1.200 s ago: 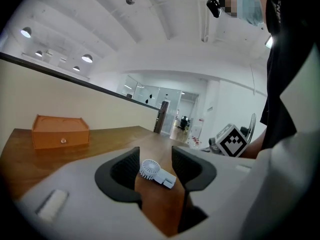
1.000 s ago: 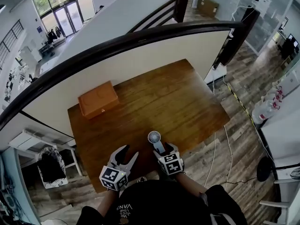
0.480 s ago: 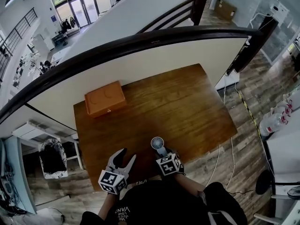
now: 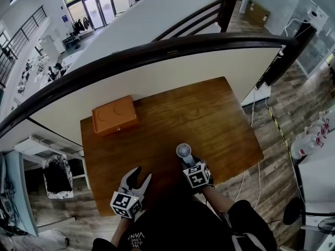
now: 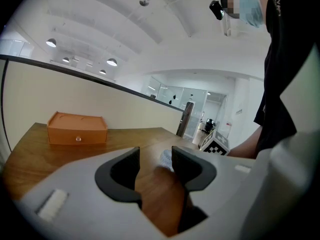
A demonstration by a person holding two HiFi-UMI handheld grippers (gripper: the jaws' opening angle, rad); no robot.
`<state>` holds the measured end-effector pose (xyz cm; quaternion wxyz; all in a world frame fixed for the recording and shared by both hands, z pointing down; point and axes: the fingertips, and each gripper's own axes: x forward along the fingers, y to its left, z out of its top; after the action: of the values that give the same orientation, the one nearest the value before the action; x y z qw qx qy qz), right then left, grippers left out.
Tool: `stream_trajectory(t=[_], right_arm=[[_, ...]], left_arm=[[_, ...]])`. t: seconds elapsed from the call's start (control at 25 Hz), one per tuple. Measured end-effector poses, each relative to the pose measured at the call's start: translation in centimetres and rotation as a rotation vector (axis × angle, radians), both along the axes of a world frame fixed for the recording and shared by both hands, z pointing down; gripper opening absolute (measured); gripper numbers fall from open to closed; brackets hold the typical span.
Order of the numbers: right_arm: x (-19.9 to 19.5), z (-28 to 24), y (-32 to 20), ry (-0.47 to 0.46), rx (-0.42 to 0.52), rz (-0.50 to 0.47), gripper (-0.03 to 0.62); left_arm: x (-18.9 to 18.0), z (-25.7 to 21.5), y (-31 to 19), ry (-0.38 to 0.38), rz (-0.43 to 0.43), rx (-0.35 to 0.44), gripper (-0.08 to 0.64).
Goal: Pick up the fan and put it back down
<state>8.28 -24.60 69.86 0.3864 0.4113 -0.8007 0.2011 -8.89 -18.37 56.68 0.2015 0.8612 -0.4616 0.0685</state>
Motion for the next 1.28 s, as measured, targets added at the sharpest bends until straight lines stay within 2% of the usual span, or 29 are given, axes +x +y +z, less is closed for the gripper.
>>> stream_trajectory(t=[0.32, 0.6, 0.96, 1.28], right_arm=[[9.0, -2.3, -10.2, 0.092, 0.108, 0.003, 0.222], [14.5, -3.2, -18.9, 0.148, 0.152, -0.014, 0.222], [17.5, -1.2, -26.3, 0.099, 0.101, 0.04, 0.222], [18.6, 0.8, -28.4, 0.086, 0.034, 0.084, 0.222]], left_arm=[[2.6, 0.0, -3.1, -0.002, -0.066, -0.009, 0.186], [4.7, 0.7, -5.3, -0.001, -0.119, -0.024, 0.186], [6.2, 1.8, -7.0, -0.031, -0.162, -0.074, 0.186], [6.5, 2.4, -7.8, -0.045, -0.164, -0.086, 0.186]])
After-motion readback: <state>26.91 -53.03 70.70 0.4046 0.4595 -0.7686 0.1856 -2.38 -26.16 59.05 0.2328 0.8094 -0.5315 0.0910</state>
